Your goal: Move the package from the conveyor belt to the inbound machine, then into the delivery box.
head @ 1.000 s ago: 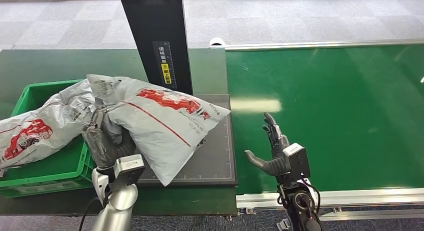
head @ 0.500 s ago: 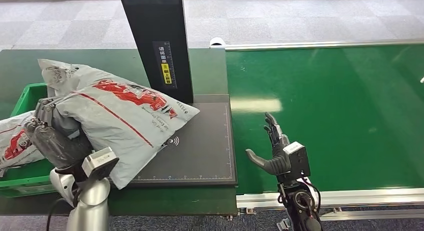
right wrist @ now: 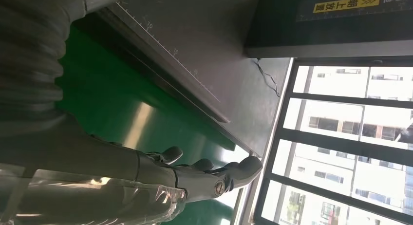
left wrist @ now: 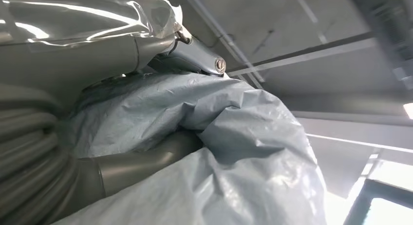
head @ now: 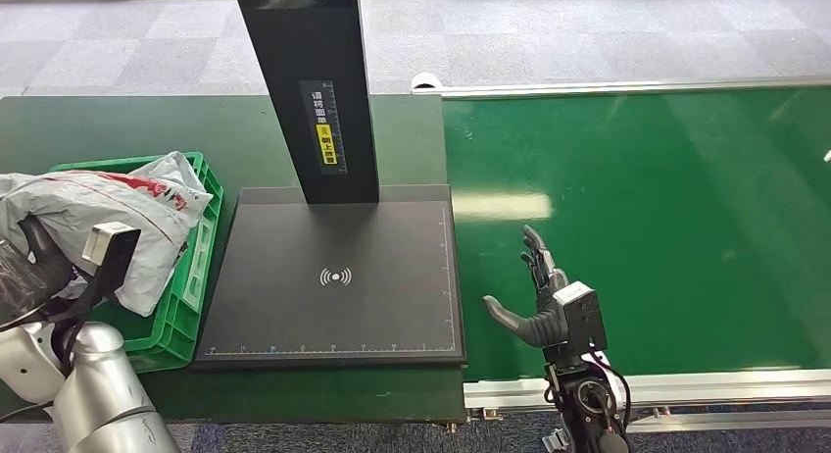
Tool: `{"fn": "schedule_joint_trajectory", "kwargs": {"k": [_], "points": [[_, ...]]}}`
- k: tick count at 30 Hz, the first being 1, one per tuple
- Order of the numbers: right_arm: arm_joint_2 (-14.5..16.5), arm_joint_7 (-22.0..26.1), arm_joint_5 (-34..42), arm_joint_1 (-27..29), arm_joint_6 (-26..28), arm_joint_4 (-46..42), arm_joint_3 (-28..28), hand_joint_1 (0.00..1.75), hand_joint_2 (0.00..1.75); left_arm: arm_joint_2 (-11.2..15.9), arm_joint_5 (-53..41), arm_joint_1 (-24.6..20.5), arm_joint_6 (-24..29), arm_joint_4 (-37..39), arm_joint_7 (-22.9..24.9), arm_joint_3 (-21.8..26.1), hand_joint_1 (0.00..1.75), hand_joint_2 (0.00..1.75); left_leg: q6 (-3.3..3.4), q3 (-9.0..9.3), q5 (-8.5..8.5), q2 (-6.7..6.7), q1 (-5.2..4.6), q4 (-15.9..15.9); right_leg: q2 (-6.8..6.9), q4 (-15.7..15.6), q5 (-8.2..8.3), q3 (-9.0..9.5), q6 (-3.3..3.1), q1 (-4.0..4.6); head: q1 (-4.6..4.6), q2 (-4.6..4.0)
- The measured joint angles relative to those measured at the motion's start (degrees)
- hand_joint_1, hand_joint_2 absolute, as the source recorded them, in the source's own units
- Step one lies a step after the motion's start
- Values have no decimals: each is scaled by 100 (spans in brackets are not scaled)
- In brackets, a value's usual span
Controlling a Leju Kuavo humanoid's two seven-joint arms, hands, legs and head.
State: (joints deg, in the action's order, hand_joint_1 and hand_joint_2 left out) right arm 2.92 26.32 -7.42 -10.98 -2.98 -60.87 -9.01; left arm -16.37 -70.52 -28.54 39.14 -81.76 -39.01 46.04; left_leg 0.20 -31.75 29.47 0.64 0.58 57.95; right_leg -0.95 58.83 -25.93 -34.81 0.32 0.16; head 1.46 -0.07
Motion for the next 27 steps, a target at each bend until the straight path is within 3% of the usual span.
{"fn": "schedule_joint_trajectory", "kwargs": {"k": [5, 10, 12, 14, 16, 18, 20, 27], "points": [[-1, -13, -2, 5, 7, -4, 1, 0, 175, 14, -206, -107, 1, 150, 95, 288, 175, 175, 1, -2, 1, 0, -1, 0, 1, -3, 0, -1, 0, -3, -1, 0], [-8, -83, -10, 67, 4, -68, 7, 0, 175, 63, -734, -151, 1, 155, 553, 418, 175, 175, 0, -1, 1, 0, -1, 0, 1, -3, 0, -1, 0, -1, 1, 0], [-14, -105, -11, 92, -12, -109, 17, 0, 175, 117, -935, -131, 1, 159, 983, 380, 173, 175, 0, -1, 1, -1, -1, 0, 0, -2, 0, -3, 0, 1, -1, 0], [-16, -129, -19, 108, -36, -146, 28, 0, 175, 236, -1224, -62, 1, 241, 1819, 198, 165, 175, -1, 1, 1, -3, 0, 0, -3, -2, 0, -4, -1, 2, 1, 0], [-20, -161, -40, 119, -54, -172, 44, 0, 175, 424, -1495, 42, 1, 453, 2791, -153, 139, 175, -2, 2, 1, -1, 0, 0, -2, -1, 0, -4, -1, 2, 1, 0], [-22, -179, -66, 123, -74, -180, 62, 0, 175, 615, -1569, 128, 1, 729, 3431, -549, 60, 175, -2, 0, 0, 3, 0, 0, 3, -1, 0, -2, -1, 3, 0, 0], [-22, -180, -85, 123, -98, -181, 70, 0, 175, 782, -1556, 175, 1, 996, 3730, -893, 1, 175, -1, -1, -1, 4, 0, 0, 6, 0, 0, 0, -1, 2, -1, 0], [-22, -173, -98, 79, -147, -170, 73, 0, 175, 1174, -1590, 250, 1, 1531, 4089, -1747, 0, 175, 1, -2, -2, 5, -1, 0, 8, 0, 1, 0, -1, -2, 0, 0]]}}
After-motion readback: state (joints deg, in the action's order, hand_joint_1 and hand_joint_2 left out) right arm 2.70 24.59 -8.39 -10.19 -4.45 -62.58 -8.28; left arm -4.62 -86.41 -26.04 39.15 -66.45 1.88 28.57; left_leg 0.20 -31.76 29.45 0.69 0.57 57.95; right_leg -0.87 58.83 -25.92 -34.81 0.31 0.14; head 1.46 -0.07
